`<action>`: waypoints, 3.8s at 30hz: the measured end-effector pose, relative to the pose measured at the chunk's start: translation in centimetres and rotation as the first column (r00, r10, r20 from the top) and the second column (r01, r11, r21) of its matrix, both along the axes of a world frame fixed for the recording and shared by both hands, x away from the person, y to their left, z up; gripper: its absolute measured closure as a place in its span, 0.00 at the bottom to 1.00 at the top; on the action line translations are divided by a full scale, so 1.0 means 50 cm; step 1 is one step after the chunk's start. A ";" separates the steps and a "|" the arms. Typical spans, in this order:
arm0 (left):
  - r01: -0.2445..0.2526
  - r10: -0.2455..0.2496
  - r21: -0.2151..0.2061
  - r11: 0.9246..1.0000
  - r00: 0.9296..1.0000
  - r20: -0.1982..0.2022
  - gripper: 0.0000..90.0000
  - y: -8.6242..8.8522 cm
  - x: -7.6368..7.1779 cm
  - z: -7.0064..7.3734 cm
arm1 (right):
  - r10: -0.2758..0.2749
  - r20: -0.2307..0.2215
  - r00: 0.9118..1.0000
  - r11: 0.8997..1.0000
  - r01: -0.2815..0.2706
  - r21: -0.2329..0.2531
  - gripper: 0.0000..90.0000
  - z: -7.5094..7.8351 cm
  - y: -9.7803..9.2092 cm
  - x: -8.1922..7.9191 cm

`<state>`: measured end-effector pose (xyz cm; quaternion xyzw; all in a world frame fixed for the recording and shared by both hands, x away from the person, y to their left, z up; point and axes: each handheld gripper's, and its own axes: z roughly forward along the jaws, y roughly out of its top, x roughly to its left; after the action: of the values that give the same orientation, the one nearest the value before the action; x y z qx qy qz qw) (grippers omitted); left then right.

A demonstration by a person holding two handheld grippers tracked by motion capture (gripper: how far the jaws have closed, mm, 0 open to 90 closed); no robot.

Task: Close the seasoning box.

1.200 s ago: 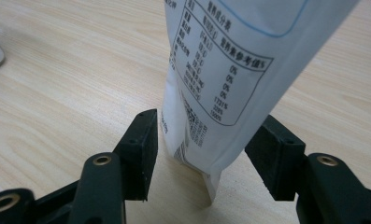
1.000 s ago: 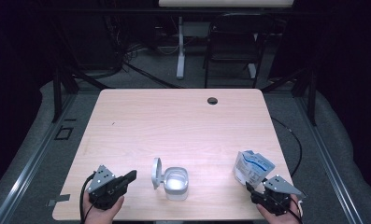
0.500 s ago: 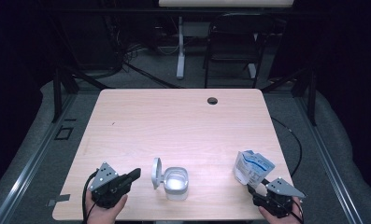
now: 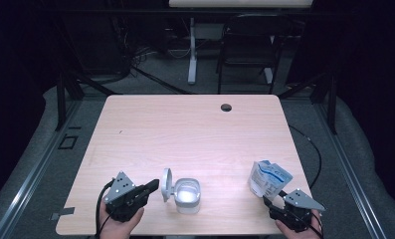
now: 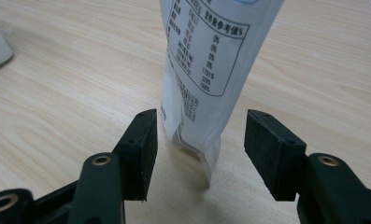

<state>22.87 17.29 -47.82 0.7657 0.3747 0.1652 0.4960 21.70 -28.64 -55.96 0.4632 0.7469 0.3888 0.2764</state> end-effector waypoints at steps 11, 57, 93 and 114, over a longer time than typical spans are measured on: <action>0.017 -0.017 0.010 1.000 1.000 -0.006 1.00 -0.006 0.000 -0.007 | -0.002 0.008 1.000 1.000 0.002 0.004 0.49 0.002 0.005 0.001; 0.174 -0.174 0.076 0.982 0.985 -0.006 1.00 -0.099 -0.037 -0.008 | -0.007 0.011 1.000 1.000 0.007 0.001 0.49 0.005 0.016 -0.006; -0.080 0.079 -0.069 0.994 0.997 -0.013 1.00 0.098 -0.013 0.011 | 0.002 0.018 1.000 1.000 -0.002 0.012 0.49 0.008 0.016 -0.006; -0.253 0.250 -0.004 0.967 0.958 -0.141 0.97 0.197 0.025 -0.111 | 0.006 0.010 1.000 1.000 -0.006 0.001 0.49 0.008 0.018 -0.004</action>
<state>24.13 27.16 -53.35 0.7161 0.5046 0.1689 0.4518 21.52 -27.72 -55.54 0.4593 0.7466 0.3923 0.2786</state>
